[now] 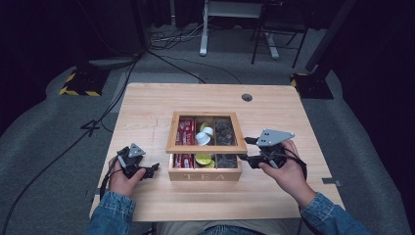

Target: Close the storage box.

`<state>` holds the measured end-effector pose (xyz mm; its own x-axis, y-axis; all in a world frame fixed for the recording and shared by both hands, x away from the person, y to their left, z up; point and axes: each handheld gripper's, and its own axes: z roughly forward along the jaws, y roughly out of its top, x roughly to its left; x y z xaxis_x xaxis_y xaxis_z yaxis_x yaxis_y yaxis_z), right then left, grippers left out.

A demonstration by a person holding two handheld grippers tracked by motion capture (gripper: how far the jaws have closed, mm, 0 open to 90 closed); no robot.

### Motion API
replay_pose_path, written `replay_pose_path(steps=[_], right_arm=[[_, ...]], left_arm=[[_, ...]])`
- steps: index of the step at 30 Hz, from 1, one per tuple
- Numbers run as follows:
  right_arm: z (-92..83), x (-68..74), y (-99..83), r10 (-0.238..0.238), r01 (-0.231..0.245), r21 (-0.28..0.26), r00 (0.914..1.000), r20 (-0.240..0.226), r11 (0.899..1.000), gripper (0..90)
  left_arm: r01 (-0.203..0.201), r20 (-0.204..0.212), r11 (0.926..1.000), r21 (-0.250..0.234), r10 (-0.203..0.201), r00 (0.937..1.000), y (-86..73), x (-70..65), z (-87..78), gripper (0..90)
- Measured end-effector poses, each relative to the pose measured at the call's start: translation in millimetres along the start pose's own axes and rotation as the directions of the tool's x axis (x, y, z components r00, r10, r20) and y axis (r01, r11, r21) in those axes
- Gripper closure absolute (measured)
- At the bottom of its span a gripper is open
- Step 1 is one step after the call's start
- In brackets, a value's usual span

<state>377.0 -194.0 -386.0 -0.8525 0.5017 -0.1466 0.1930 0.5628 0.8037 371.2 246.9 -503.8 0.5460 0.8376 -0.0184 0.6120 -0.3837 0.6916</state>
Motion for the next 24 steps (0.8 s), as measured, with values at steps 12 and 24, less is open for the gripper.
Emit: replay_pose_path(steps=[12,24], right_arm=[[8.5,9.3,-19.2,0.008,-0.008,0.024,0.9999,-0.013,1.000,39.4],[15.0,13.9,-30.3,0.013,-0.012,0.046,0.9996,-0.024,0.999,40.2]], left_arm=[[0.001,0.000,1.0000,0.000,-0.001,1.0000,-0.1,-0.1,0.0,16.8],[0.000,0.000,1.0000,0.000,0.000,1.0000,0.0,0.0,0.0,16.8]])
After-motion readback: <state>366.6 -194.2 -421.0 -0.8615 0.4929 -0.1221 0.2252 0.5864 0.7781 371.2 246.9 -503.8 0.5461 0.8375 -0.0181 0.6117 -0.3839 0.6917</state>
